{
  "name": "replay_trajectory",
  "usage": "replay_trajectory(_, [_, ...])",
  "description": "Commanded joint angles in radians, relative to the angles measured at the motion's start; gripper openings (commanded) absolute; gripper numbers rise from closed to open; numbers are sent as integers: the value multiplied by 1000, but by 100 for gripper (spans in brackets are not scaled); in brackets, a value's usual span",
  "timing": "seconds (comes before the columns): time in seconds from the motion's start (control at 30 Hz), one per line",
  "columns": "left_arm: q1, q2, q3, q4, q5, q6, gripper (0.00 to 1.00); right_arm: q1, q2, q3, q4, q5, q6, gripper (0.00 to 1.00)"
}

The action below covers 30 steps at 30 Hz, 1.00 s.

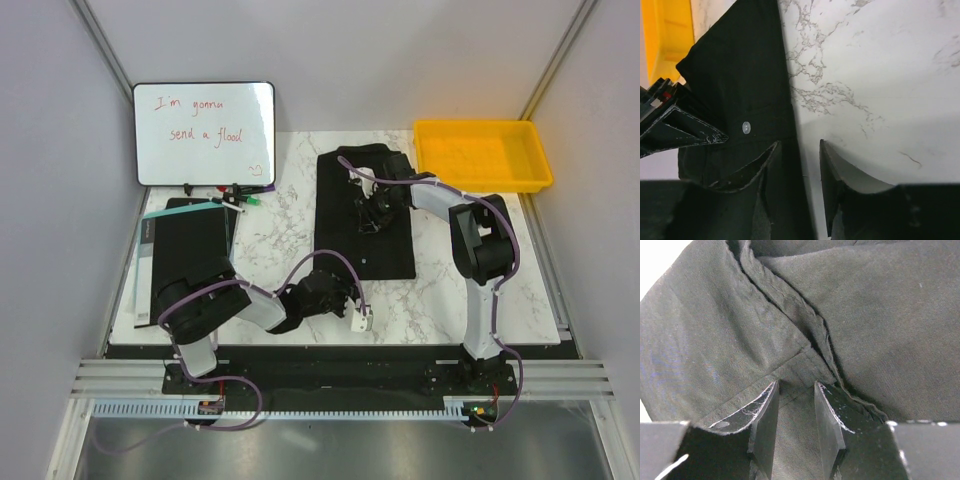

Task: Fold and stack the long sleeve shirts
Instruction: Fold the shirt

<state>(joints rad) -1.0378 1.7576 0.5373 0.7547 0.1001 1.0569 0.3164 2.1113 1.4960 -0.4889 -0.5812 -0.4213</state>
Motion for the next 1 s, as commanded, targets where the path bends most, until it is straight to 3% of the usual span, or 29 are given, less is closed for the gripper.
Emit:
replay_trajectory(0.0, [-4,65,0,80,-62,92,38,18,24,15,10,55,-40,42])
replay_trajectory(0.13, [-7,39,1,60,-74,107,10,33,30,14,-28,41,-46,42])
replay_trajectory(0.2, [-14,14,7,2,-74,94,2,49,10,-14,-20,29,-47,42])
replay_trajectory(0.57, [-45,-240,-36,-261,-66,-54,2,95,-33,-114,4,40,-1,42])
replay_trajectory(0.6, [-45,-253,-40,-267,-85,-66,7,93,-30,-111,0,40,6,42])
replay_trajectory(0.67, [-47,-271,-54,-268,-82,-90,26,93,-10,-91,-11,29,24,42])
replay_trajectory(0.7, [-50,-288,-74,-265,-74,-100,49,95,-2,-82,-22,24,32,42])
replay_trajectory(0.73, [-54,-288,-80,-265,-79,-101,58,95,4,-73,-27,21,48,42])
replay_trajectory(0.8, [-71,-268,-106,-246,-95,-98,65,93,21,-51,-33,17,62,42])
replay_trajectory(0.97, [-76,-170,-129,-120,-166,-61,66,87,44,-8,-56,-3,81,42])
